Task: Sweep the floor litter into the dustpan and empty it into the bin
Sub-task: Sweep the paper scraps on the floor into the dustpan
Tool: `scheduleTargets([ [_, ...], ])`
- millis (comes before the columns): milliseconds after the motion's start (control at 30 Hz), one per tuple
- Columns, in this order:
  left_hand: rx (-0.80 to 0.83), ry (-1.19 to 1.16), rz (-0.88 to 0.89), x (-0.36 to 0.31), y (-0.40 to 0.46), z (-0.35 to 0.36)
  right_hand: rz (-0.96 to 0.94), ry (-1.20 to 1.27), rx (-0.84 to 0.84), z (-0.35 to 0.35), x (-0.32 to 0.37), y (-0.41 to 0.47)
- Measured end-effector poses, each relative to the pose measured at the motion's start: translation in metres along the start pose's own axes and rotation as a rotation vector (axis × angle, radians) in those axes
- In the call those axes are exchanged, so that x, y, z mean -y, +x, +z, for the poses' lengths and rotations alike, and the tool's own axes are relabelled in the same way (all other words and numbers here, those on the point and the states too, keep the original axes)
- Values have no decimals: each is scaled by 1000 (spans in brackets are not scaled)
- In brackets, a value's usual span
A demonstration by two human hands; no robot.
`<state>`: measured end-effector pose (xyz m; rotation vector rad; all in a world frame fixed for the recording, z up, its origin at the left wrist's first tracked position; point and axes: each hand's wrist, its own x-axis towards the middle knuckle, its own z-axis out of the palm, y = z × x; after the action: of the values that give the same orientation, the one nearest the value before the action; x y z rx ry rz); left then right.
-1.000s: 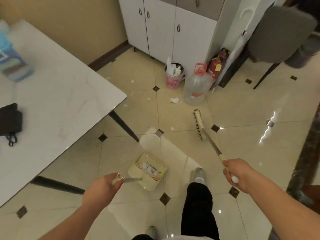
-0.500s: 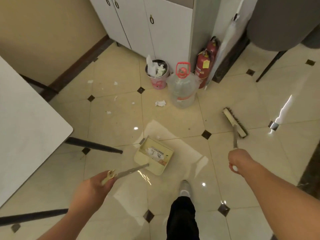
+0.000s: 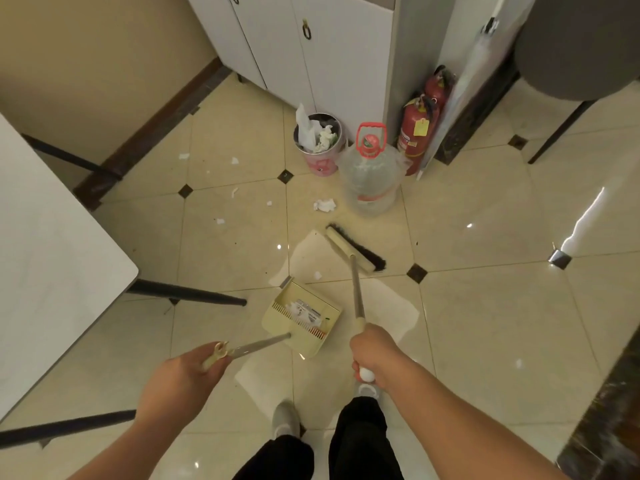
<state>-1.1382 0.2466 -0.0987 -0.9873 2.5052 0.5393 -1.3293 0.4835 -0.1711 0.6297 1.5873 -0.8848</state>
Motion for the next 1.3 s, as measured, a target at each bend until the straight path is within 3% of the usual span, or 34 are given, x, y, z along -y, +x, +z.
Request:
scheduleTargets([
  [233,-22,-45,-80,35,6,-3,-171,-54,-29,16,24,-4],
  [433,4,-33,-75,69,35,-13,-285,-220,-124,48,116,43],
  [533,1,-3,-66,91,61,-11,-170,-267,-186,71,143,81],
  [700,33,4,-56,125,101,0,-10,-445,-164,116,106,86],
  [833,41,-64,-63,149,115,-8,-46,-576,-78,126,63,37],
  [1033,53,-81,-45,178,121,-10,-12,-370,52,109,61,-46],
  [1167,70,-88,-44,187,115,-7,-70,-274,-28,95,74,-76],
  [1300,74,-83,-38,188,115,-2,-126,-364,-127,120,89,-60],
])
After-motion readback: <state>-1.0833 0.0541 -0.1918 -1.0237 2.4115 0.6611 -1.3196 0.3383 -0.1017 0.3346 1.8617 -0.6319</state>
